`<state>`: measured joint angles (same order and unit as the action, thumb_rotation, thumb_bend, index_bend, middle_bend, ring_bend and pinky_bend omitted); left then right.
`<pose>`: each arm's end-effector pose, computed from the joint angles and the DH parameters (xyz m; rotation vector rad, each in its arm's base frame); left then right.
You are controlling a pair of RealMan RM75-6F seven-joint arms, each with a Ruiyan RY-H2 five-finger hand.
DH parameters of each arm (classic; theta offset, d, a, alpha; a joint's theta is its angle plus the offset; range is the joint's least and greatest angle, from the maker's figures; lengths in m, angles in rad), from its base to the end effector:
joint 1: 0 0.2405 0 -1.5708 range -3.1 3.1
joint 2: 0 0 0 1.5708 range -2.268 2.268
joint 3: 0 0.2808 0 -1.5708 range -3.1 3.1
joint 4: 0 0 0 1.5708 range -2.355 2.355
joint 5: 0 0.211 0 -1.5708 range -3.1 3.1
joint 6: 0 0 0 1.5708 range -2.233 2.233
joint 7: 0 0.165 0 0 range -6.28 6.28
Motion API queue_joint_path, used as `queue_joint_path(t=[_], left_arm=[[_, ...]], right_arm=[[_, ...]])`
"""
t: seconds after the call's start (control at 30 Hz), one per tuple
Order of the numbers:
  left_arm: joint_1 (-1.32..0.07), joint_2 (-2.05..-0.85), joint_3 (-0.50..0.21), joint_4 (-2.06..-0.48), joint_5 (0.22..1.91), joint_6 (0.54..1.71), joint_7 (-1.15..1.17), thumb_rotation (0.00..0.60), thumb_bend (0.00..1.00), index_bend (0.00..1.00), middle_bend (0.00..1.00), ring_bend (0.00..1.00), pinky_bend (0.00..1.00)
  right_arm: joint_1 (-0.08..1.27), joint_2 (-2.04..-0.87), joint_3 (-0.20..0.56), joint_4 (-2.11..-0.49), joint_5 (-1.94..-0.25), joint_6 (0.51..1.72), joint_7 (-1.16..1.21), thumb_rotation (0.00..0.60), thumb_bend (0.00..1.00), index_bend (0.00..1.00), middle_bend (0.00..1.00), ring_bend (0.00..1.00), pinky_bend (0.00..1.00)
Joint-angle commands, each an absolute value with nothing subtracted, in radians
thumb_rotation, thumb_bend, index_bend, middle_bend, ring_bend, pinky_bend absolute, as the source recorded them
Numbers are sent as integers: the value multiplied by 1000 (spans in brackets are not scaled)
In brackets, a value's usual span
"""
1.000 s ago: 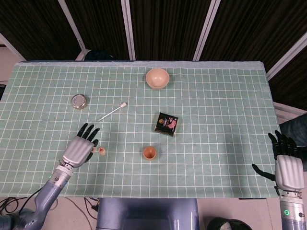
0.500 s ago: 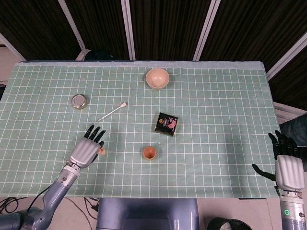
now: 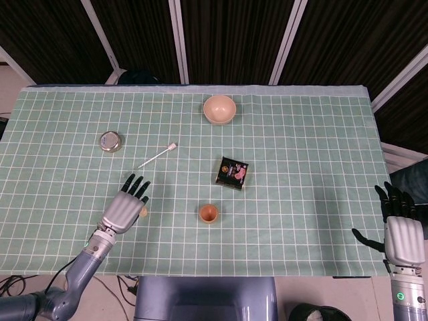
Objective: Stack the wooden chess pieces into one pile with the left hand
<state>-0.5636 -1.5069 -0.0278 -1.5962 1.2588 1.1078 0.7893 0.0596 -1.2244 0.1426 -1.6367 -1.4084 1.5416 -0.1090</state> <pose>-0.2049 0.3051 -0.0203 -1.9859 -0.5188 -0.6294 -0.3288 -0.2119 0.1597 1.2031 -0.8786 0.9387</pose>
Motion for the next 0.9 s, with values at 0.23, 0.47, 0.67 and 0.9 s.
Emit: queue_joint_path(t=[0.23,0.47,0.67,0.9], left_arm=[[-567,-1514,-26,-1592,1249,1109,799,600,311,454,108,0,0],[-569,-1514,-24,-1596,1252,1115,805,600,311,437,107,0,0],[-566,-1507,-19,-1607,1260,1125,807,600,310,418,103,0,0],[-527,-1442,-11,-1678,1308,1207,768,600,306,270,73,0,0]], right_arm=[[59,-1224,142,-1637,-1408,1542,-109,600,233,90,14,25,0],[60,-1224,143,-1637,-1408,1541,-110,600,232,89,14,25,0],[59,-1224,143,-1636,-1408,1542,-111,600,233,89,14,25,0],[59,-1224,143,-1634,-1410,1544,-111,600,232,89,14,25,0]])
